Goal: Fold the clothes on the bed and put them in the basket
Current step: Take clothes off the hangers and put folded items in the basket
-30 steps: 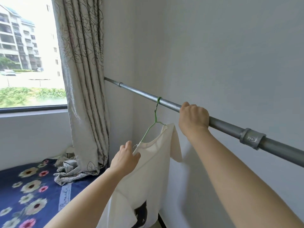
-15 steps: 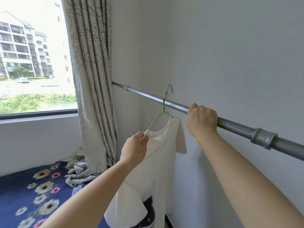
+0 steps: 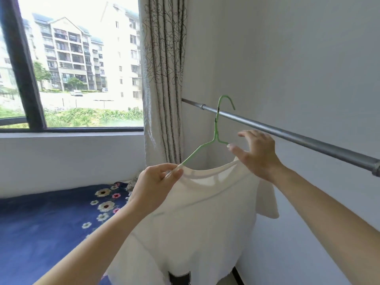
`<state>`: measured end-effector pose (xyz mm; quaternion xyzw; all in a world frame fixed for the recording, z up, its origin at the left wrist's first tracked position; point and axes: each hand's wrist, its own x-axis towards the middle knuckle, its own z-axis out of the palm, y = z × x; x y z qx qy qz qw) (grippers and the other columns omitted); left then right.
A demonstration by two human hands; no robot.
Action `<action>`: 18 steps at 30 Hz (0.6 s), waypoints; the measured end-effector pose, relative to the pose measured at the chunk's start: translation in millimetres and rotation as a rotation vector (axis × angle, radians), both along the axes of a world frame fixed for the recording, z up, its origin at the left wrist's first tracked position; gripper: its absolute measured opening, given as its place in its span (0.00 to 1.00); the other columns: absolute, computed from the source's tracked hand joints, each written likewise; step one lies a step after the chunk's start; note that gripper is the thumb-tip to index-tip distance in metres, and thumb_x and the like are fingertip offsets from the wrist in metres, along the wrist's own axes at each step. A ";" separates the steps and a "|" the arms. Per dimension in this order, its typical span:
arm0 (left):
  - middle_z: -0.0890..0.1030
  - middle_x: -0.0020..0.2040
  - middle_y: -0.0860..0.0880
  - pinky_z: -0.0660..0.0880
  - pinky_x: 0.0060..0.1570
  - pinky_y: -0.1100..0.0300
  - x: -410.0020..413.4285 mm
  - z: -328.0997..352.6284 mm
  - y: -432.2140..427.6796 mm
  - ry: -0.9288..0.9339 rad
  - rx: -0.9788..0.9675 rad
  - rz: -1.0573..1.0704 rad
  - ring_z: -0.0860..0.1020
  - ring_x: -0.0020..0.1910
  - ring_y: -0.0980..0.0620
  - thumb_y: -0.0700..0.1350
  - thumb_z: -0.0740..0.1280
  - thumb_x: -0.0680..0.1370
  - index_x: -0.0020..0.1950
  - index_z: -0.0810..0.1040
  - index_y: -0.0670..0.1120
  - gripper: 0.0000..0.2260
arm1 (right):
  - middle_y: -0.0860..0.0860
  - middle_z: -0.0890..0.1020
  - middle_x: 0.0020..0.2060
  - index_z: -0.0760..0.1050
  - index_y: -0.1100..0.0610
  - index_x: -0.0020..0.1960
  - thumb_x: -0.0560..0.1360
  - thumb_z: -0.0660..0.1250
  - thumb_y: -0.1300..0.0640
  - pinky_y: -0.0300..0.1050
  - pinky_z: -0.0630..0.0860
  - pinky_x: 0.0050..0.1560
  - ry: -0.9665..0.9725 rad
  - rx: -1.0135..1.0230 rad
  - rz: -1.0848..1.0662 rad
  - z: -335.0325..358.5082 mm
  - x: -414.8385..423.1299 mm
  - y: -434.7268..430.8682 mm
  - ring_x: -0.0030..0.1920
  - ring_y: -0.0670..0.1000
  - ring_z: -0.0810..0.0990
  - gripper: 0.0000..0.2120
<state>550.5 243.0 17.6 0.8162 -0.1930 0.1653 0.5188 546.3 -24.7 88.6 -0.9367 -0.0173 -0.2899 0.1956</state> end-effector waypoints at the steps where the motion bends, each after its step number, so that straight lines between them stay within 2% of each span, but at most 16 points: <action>1: 0.76 0.31 0.51 0.71 0.33 0.58 -4.7 -2.0 13.2 -0.008 0.019 -0.009 0.68 0.30 0.56 0.59 0.66 0.78 0.47 0.82 0.67 0.05 | 0.50 0.78 0.60 0.73 0.55 0.64 0.68 0.57 0.31 0.54 0.64 0.69 0.028 0.054 0.108 -1.1 -3.1 26.1 0.63 0.52 0.73 0.35; 3: 0.73 0.31 0.54 0.70 0.33 0.58 -14.9 -5.2 37.4 -0.016 0.045 -0.007 0.66 0.31 0.55 0.58 0.66 0.78 0.49 0.82 0.68 0.06 | 0.50 0.80 0.44 0.74 0.56 0.52 0.72 0.63 0.32 0.50 0.74 0.50 0.088 0.141 0.221 -3.3 -5.8 70.9 0.46 0.51 0.78 0.27; 4: 0.70 0.29 0.55 0.68 0.33 0.57 -21.5 -5.7 50.7 -0.027 0.045 -0.005 0.64 0.31 0.55 0.57 0.67 0.78 0.50 0.83 0.65 0.06 | 0.49 0.77 0.36 0.72 0.56 0.44 0.74 0.64 0.35 0.48 0.72 0.41 0.074 0.176 0.235 -4.6 -5.2 89.5 0.37 0.51 0.75 0.23; 5: 0.67 0.29 0.55 0.65 0.33 0.58 -27.0 -5.3 59.5 -0.030 0.041 -0.024 0.62 0.32 0.53 0.56 0.67 0.78 0.49 0.84 0.62 0.06 | 0.49 0.73 0.30 0.68 0.56 0.37 0.76 0.63 0.38 0.48 0.68 0.37 0.039 0.218 0.234 -3.8 -5.6 101.2 0.32 0.52 0.71 0.22; 7: 0.63 0.30 0.53 0.62 0.35 0.58 -44.9 -3.8 98.2 -0.040 0.057 -0.027 0.60 0.34 0.47 0.55 0.67 0.78 0.48 0.85 0.58 0.07 | 0.49 0.66 0.24 0.61 0.55 0.30 0.79 0.62 0.44 0.48 0.64 0.34 -0.035 0.256 0.231 -5.1 -6.0 138.8 0.28 0.52 0.66 0.25; 9: 0.63 0.31 0.50 0.61 0.35 0.58 -61.2 -0.1 147.9 -0.051 0.073 -0.002 0.61 0.36 0.43 0.53 0.68 0.78 0.48 0.86 0.54 0.08 | 0.49 0.64 0.22 0.60 0.55 0.27 0.79 0.62 0.46 0.48 0.64 0.33 -0.094 0.229 0.230 -4.8 -11.6 186.0 0.26 0.52 0.65 0.26; 11: 0.64 0.32 0.49 0.62 0.35 0.57 -73.3 6.2 194.0 -0.092 0.083 0.021 0.60 0.34 0.47 0.52 0.68 0.79 0.46 0.85 0.50 0.09 | 0.50 0.66 0.21 0.62 0.56 0.27 0.78 0.63 0.47 0.49 0.68 0.34 -0.139 0.213 0.255 1.1 -19.6 229.0 0.27 0.54 0.67 0.25; 14: 0.70 0.31 0.46 0.65 0.35 0.59 -92.0 16.2 257.0 -0.229 0.120 0.093 0.65 0.32 0.51 0.52 0.68 0.78 0.47 0.86 0.54 0.07 | 0.53 0.66 0.22 0.64 0.59 0.27 0.74 0.60 0.45 0.49 0.69 0.33 -0.213 0.178 0.283 15.1 -36.5 288.5 0.27 0.55 0.67 0.23; 16: 0.71 0.31 0.47 0.65 0.33 0.65 -106.1 19.9 310.4 -0.276 0.129 0.129 0.67 0.31 0.56 0.52 0.68 0.77 0.50 0.86 0.56 0.07 | 0.53 0.65 0.21 0.63 0.60 0.27 0.72 0.57 0.46 0.48 0.67 0.31 -0.243 0.155 0.303 19.0 -48.5 339.1 0.25 0.54 0.64 0.22; 18: 0.71 0.30 0.49 0.64 0.32 0.66 -118.6 21.5 358.2 -0.296 0.176 0.158 0.67 0.30 0.55 0.54 0.67 0.77 0.49 0.86 0.57 0.08 | 0.51 0.61 0.20 0.60 0.57 0.25 0.73 0.58 0.49 0.46 0.63 0.29 -0.251 0.139 0.325 18.8 -57.0 382.5 0.24 0.51 0.61 0.21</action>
